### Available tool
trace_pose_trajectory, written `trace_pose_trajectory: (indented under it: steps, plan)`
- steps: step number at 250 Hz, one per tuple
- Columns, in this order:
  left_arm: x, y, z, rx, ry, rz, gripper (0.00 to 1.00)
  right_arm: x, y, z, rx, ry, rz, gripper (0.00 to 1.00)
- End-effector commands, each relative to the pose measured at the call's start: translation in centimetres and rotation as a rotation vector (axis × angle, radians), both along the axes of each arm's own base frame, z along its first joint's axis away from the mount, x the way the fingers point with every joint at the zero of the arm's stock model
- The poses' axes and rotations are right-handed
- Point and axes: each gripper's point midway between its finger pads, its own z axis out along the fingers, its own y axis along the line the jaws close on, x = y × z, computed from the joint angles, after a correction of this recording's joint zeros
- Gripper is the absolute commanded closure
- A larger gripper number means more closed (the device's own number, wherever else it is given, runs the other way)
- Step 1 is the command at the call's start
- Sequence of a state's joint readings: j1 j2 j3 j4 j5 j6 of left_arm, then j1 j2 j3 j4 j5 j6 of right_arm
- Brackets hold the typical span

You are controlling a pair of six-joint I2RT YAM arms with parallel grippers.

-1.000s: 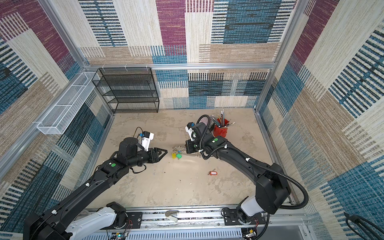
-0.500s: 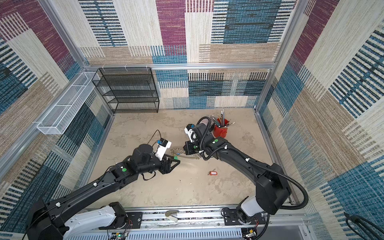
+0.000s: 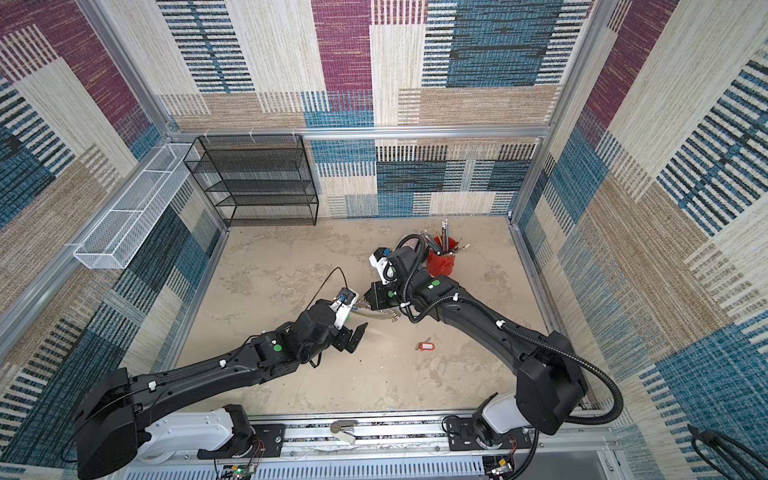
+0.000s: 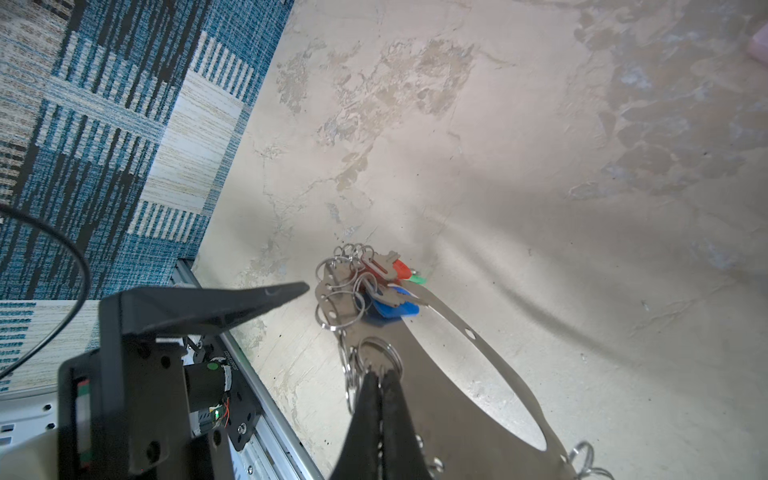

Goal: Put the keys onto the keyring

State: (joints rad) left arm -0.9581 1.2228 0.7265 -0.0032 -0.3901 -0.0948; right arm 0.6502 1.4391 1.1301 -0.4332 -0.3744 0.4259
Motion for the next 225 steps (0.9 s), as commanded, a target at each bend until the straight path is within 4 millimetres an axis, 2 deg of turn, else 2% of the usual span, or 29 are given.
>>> trace_pose_trajectory:
  steps: [1, 69, 103, 150, 225]
  plan:
    - [1.8, 1.6, 1.8, -0.032, -0.098, 0.151, 0.00, 0.2, 0.6, 1.6, 0.060, -0.032, 0.007, 1.00]
    - [3.1, 1.3, 2.3, -0.060, -0.132, 0.208, 0.00, -0.3, 0.5, 1.8, 0.077, -0.027, 0.009, 1.00]
    - [3.4, 2.6, 2.7, -0.080, -0.149, 0.293, 0.00, -0.4, 0.4, 1.7, 0.081, -0.028, 0.005, 1.00]
    - [3.9, 5.4, 3.0, -0.194, -0.107, 0.376, 0.00, -0.6, 0.3, 0.9, 0.075, -0.018, 0.009, 1.00]
    - [3.3, 7.0, 3.5, -0.324, 0.005, 0.317, 0.00, -0.1, 0.0, -0.2, 0.057, -0.018, -0.013, 1.00]
